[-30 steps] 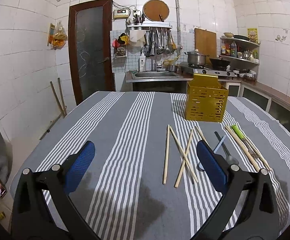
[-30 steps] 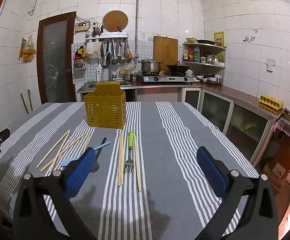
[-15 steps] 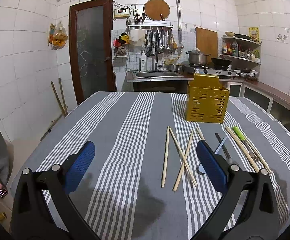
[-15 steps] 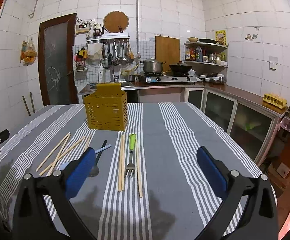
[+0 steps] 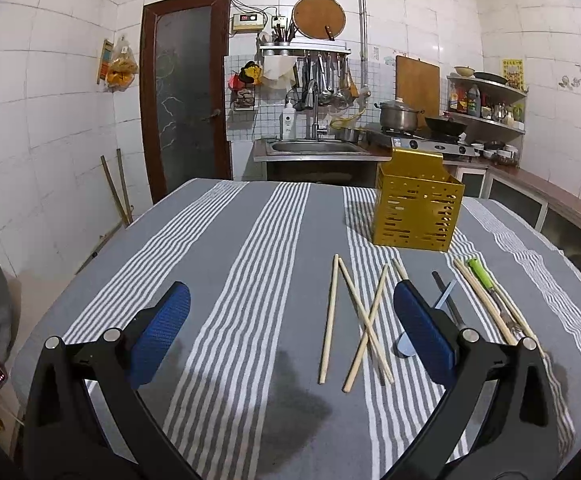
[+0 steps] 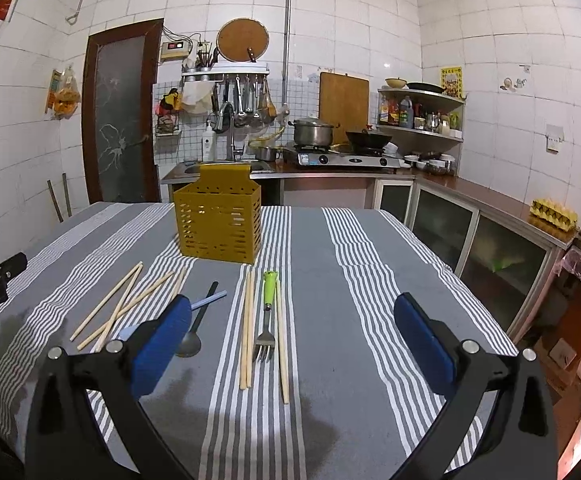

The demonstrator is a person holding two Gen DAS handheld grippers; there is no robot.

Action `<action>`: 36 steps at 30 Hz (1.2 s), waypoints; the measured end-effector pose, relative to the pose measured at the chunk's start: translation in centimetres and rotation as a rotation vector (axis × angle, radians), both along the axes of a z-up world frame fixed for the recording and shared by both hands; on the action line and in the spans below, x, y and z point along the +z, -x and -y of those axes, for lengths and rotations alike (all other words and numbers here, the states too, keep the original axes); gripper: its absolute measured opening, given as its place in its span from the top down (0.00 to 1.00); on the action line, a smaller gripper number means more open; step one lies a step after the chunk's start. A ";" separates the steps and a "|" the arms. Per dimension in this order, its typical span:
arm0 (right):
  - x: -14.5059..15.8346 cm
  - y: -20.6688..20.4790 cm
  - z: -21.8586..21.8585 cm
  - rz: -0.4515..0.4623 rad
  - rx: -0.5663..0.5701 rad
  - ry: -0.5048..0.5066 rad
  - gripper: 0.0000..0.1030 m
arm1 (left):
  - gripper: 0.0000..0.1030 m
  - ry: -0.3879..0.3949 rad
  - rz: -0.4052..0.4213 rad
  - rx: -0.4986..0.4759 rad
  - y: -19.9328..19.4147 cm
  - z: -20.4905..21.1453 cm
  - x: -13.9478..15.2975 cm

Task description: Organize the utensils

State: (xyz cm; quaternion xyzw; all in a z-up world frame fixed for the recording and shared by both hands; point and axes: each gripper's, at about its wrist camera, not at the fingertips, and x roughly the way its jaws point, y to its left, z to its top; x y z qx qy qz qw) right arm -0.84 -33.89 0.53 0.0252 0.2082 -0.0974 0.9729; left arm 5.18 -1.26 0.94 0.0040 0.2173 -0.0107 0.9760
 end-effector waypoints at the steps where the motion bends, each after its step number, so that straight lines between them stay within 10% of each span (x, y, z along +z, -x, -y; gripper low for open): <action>1: 0.1 -0.1 -0.1 0.000 -0.001 0.002 0.04 | 0.05 -0.002 -0.001 0.000 -0.1 0.0 0.0; 36: 0.1 -2.5 0.9 -0.040 -0.016 0.008 0.04 | 0.05 -0.004 -0.034 -0.018 -3.6 1.2 -1.1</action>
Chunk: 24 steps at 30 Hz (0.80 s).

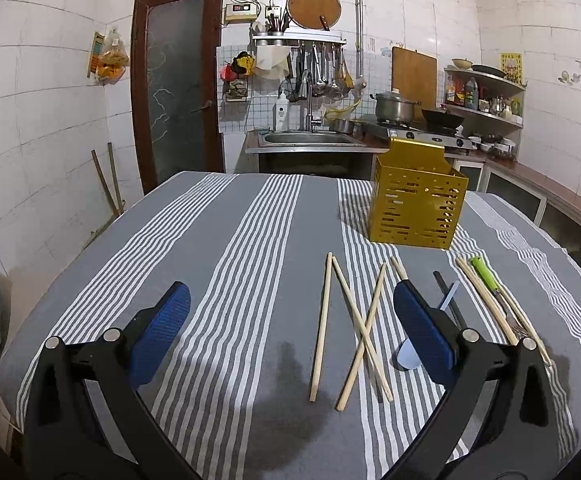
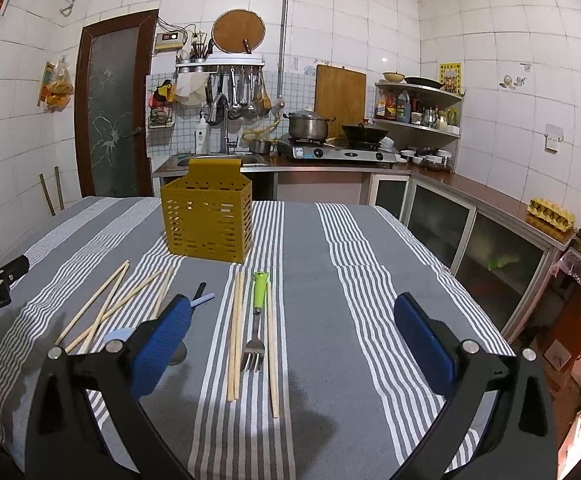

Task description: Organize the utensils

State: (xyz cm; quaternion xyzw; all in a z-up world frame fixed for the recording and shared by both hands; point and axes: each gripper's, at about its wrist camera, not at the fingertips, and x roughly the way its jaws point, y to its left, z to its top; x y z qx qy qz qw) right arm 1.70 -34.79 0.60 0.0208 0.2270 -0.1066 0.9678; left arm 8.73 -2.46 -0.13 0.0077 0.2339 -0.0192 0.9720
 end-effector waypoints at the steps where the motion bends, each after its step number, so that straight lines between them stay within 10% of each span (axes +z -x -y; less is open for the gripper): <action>1: -0.1 -0.2 0.1 -0.004 -0.001 -0.003 0.04 | 0.05 -0.002 -0.001 0.001 -0.2 0.0 0.0; 24: -1.9 -5.4 1.6 -0.052 0.005 -0.046 0.04 | 0.05 -0.037 -0.052 -0.051 -5.9 0.4 -1.1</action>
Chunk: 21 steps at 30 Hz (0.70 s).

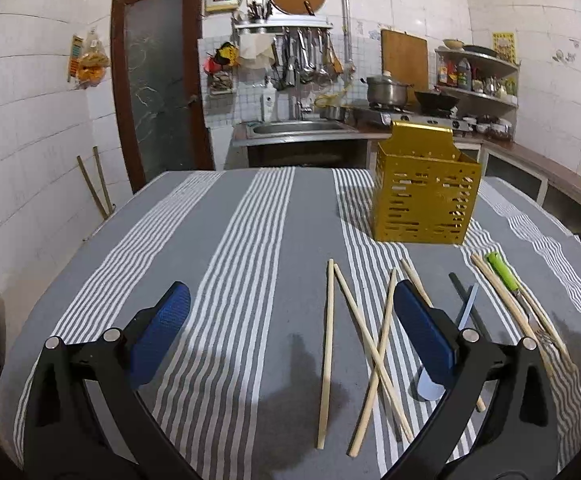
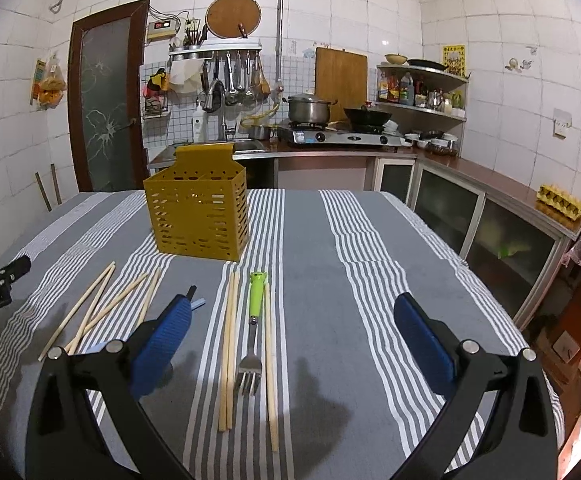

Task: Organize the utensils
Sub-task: 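Grasp a wooden chopstick with the left tool while the right tool grasps the green-handled fork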

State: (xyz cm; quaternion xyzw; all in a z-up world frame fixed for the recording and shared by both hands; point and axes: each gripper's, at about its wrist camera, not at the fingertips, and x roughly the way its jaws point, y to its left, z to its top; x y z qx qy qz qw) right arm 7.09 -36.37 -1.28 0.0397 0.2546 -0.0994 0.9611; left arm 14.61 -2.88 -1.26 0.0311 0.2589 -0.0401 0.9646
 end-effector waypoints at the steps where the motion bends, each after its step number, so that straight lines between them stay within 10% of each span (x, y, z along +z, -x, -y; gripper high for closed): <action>1: -0.1 -0.4 0.1 -0.006 0.005 -0.007 0.04 | 0.05 0.008 -0.014 -0.003 -0.4 -0.2 -0.2; 10: -2.1 -6.6 -0.5 -0.092 0.066 -0.021 0.10 | 0.08 -0.024 -0.165 -0.050 -5.6 0.5 -3.8; 21: -4.6 -11.3 -1.2 -0.194 0.075 -0.022 0.17 | 0.40 -0.065 -0.351 -0.131 -12.5 1.6 -7.4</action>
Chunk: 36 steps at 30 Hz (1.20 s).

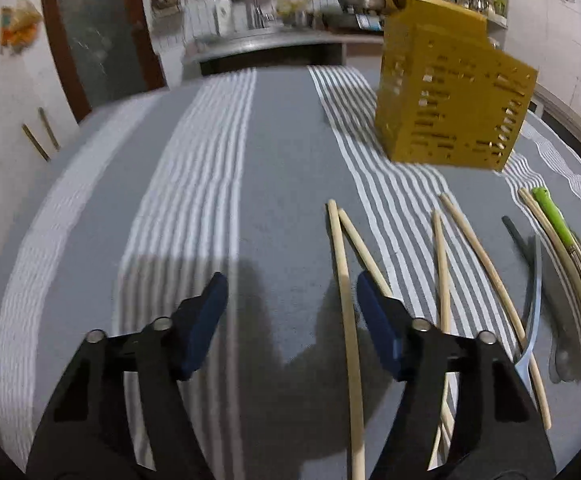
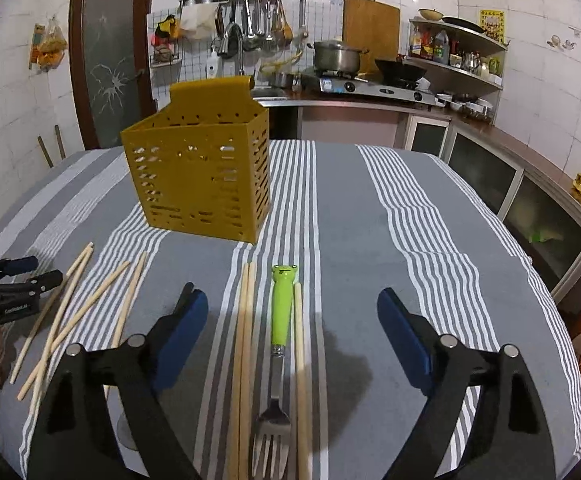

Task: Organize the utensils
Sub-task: 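Grasp a wooden chopstick with the left tool while the right tool grasps the green-handled fork, then lift and carry the chopstick and fork with both tools over the yellow holder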

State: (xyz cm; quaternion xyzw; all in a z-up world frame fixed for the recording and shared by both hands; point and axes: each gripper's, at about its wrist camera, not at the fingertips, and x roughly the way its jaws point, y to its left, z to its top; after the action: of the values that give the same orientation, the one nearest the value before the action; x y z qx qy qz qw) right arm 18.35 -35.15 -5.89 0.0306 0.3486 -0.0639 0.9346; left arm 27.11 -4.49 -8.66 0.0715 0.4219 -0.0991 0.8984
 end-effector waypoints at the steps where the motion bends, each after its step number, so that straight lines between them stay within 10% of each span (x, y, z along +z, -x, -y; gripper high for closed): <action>1: -0.1 -0.3 0.0 -0.008 -0.001 0.002 0.17 | 0.40 0.005 -0.010 -0.007 -0.3 0.1 -0.2; 10: -2.1 -4.1 0.6 -0.098 0.005 0.000 0.19 | 0.42 -0.046 -0.036 -0.016 -3.9 1.7 -1.3; 21: -5.1 -8.9 0.9 -0.242 0.038 -0.008 0.48 | 0.89 -0.049 -0.074 -0.014 -6.5 2.5 -1.0; 31: -5.8 -11.2 0.7 -0.353 0.080 -0.020 0.57 | 0.94 -0.063 -0.088 -0.020 -6.9 3.2 -1.1; 36: -5.5 -10.9 -0.3 -0.371 0.112 -0.016 0.78 | 0.96 -0.068 -0.085 -0.018 -6.5 3.4 -1.2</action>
State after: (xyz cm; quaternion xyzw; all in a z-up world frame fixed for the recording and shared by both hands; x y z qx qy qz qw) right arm 29.22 -34.89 -11.41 0.0064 0.5166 -0.0135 0.8561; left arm 33.62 -7.90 -9.84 0.1015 0.4621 -0.0955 0.8758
